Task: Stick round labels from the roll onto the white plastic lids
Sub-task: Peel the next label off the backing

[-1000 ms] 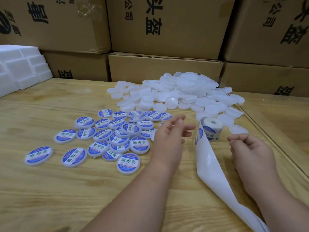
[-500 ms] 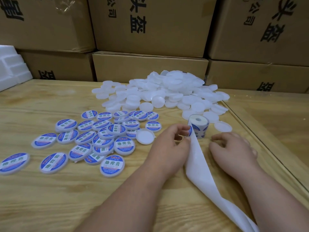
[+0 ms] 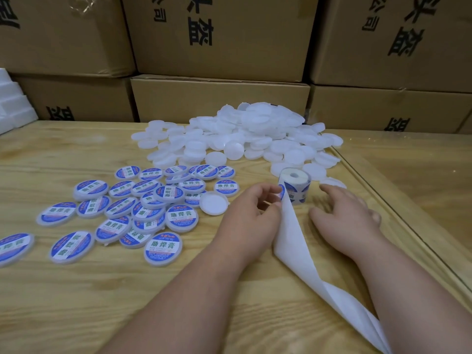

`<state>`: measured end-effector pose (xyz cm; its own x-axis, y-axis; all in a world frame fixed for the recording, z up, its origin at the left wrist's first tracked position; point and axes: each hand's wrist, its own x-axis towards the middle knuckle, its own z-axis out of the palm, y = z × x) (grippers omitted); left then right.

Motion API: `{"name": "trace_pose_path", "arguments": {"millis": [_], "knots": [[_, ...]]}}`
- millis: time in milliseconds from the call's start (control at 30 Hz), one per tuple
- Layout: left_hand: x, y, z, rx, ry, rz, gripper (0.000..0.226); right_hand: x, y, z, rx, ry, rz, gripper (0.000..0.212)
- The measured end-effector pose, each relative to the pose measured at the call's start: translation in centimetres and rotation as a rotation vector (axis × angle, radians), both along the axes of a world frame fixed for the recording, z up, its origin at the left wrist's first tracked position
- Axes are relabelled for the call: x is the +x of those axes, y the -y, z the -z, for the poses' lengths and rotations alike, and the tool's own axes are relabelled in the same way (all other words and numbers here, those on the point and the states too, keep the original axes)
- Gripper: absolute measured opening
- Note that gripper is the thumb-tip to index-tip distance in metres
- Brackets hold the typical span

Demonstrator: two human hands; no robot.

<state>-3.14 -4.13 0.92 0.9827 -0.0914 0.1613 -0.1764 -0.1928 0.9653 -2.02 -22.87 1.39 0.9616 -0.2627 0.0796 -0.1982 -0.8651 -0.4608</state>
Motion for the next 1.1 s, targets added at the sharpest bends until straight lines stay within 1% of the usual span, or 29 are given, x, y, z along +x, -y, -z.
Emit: {"name": "trace_pose_path", "arguments": {"millis": [100,200,267,333,367,433,467,533,633,700,767,833,900,1000,1100], "knots": [[-0.1,0.1,0.0,0.008,0.0,0.003,0.031,0.5,0.5,-0.1,-0.003,-0.029,0.013,0.065],[-0.1,0.1,0.0,0.018,-0.004,-0.006,0.031,0.6,0.6,0.0,-0.014,0.03,0.039,0.057],[0.0,0.1,0.1,0.022,0.0,-0.016,0.03,0.6,0.7,0.1,-0.036,0.08,0.062,0.041],[0.1,0.1,0.1,0.029,-0.003,-0.022,0.025,0.6,0.7,0.0,-0.057,0.097,0.074,0.015],[0.2,0.1,0.1,0.033,-0.005,-0.023,0.023,0.6,0.7,0.0,-0.061,0.097,0.072,0.013],[0.2,0.2,0.1,0.033,0.0,-0.023,0.023,0.5,0.6,-0.2,-0.061,0.104,0.043,0.022],[0.2,0.2,0.1,0.024,0.009,-0.021,0.024,0.4,0.5,-0.3,-0.035,0.131,0.014,0.022],[0.1,0.2,0.0,0.007,0.043,-0.021,0.029,0.1,0.2,-0.6,0.084,0.238,-0.067,0.018],[0.1,0.0,0.0,0.017,0.136,0.002,0.048,-0.7,-0.7,-1.3,0.208,0.397,-0.249,0.019],[0.1,-0.1,-0.1,0.053,0.165,0.019,0.058,-1.5,-1.7,-1.4,0.225,0.416,-0.376,0.022],[0.2,-0.1,0.0,0.088,0.188,0.028,0.061,-1.9,-2.4,-1.2,0.251,0.388,-0.466,0.02],[0.3,0.0,0.1,0.102,0.213,0.012,0.053,-2.1,-2.9,-1.1,0.293,0.37,-0.512,0.017],[0.3,0.1,0.2,0.088,0.217,-0.02,0.036,-2.3,-3.3,-1.1,0.375,0.408,-0.511,0.016],[0.4,0.1,0.1,0.032,0.19,-0.083,0.026,-2.4,-3.8,-0.8,0.536,0.476,-0.414,0.021],[0.6,0.0,-0.1,-0.057,0.175,-0.178,0.022,-2.2,-3.9,-0.6,0.545,0.437,-0.297,0.028]]}}
